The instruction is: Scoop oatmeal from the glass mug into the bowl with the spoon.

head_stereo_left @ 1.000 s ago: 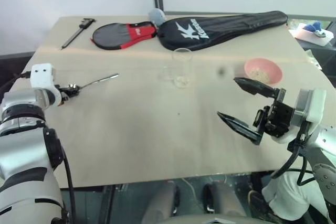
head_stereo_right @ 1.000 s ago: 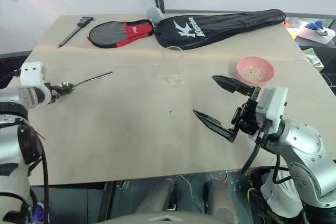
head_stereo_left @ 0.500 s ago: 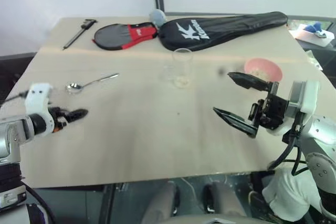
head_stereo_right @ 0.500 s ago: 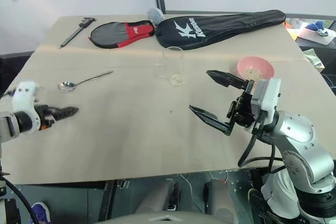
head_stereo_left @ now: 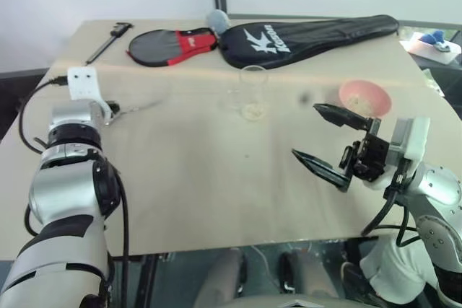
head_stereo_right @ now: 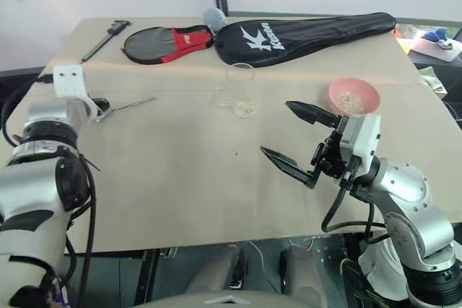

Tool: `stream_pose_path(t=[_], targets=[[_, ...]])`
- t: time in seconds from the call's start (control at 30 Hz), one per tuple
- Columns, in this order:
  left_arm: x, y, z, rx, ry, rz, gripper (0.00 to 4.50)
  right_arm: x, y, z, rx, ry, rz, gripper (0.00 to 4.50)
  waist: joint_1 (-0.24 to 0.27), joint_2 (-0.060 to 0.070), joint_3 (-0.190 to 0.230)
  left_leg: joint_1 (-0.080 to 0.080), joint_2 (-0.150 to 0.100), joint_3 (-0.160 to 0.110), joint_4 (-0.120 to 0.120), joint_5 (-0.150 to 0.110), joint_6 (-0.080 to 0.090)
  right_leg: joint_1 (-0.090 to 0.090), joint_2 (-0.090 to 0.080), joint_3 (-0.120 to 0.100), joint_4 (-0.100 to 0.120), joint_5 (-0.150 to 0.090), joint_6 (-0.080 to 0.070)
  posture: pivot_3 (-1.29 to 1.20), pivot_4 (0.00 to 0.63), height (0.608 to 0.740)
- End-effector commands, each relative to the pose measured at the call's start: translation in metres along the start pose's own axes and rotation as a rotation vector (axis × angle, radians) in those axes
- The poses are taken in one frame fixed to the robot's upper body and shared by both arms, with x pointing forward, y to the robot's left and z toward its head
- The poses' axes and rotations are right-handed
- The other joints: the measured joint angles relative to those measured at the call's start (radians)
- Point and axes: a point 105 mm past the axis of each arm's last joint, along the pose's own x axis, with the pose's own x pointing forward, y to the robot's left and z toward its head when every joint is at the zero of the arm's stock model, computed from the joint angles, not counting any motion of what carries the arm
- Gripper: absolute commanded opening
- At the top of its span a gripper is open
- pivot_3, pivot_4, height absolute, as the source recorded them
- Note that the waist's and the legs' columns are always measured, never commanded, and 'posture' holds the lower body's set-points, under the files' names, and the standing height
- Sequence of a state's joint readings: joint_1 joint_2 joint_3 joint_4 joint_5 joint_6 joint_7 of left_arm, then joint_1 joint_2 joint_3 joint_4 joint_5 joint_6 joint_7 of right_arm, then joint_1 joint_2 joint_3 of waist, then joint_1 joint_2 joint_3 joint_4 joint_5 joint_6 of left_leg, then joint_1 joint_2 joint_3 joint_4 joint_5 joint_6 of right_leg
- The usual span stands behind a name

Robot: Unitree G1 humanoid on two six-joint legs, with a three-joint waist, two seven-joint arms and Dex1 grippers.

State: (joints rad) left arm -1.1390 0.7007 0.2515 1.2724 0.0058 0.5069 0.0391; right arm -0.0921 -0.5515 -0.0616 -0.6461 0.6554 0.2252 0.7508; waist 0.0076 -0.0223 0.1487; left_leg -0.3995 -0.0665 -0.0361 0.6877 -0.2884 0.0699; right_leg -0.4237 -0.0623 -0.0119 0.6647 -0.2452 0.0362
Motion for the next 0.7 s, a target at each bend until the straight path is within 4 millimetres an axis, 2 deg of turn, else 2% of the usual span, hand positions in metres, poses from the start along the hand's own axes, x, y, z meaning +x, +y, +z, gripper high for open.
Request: stream_pose_path(t=[0.03, 0.17, 0.4, 0.53, 0.7], targets=[[-0.002, 0.007, 0.009, -0.092, -0.016, 0.062, 3.66, -0.001, 0.002, 0.015, -0.073, -0.044, -0.014, 4.50, -0.010, 0.000, 0.000, 0.000, 0.000, 0.000, 0.000, 0.000, 0.000, 0.000, 0.000, 0.000, 0.001, 0.000, 0.000, 0.00, 0.150, 0.740], [0.000, 0.009, -0.014, -0.168, 0.088, 0.060, 3.66, -0.005, 0.004, 0.016, -0.082, -0.033, -0.036, 4.50, -0.016, 0.000, 0.000, 0.001, 0.000, 0.000, 0.000, 0.000, -0.001, 0.000, 0.000, 0.000, 0.003, 0.000, 0.000, 0.00, 0.150, 0.740], [-0.003, 0.029, -0.039, -0.144, 0.229, 0.045, 3.66, -0.010, 0.005, 0.016, -0.080, -0.015, -0.048, 4.50, -0.023, 0.001, -0.001, 0.004, 0.000, 0.003, 0.000, 0.000, -0.001, 0.000, 0.000, 0.003, 0.006, 0.000, 0.000, 0.00, 0.150, 0.740], [-0.012, 0.043, -0.059, -0.133, 0.374, 0.026, 3.66, -0.007, 0.001, 0.014, -0.067, -0.018, -0.018, 4.50, -0.029, 0.003, -0.001, 0.008, 0.001, 0.007, 0.000, 0.000, -0.001, 0.000, 0.000, 0.007, 0.009, 0.000, 0.000, 0.00, 0.150, 0.740], [-0.036, 0.043, -0.085, -0.149, 0.530, -0.036, 3.66, -0.005, 0.000, 0.012, -0.059, -0.020, 0.007, 4.50, -0.029, 0.005, -0.003, 0.016, 0.001, 0.011, -0.002, 0.000, 0.000, 0.004, 0.000, 0.011, 0.012, -0.001, 0.001, 0.00, 0.150, 0.740]])
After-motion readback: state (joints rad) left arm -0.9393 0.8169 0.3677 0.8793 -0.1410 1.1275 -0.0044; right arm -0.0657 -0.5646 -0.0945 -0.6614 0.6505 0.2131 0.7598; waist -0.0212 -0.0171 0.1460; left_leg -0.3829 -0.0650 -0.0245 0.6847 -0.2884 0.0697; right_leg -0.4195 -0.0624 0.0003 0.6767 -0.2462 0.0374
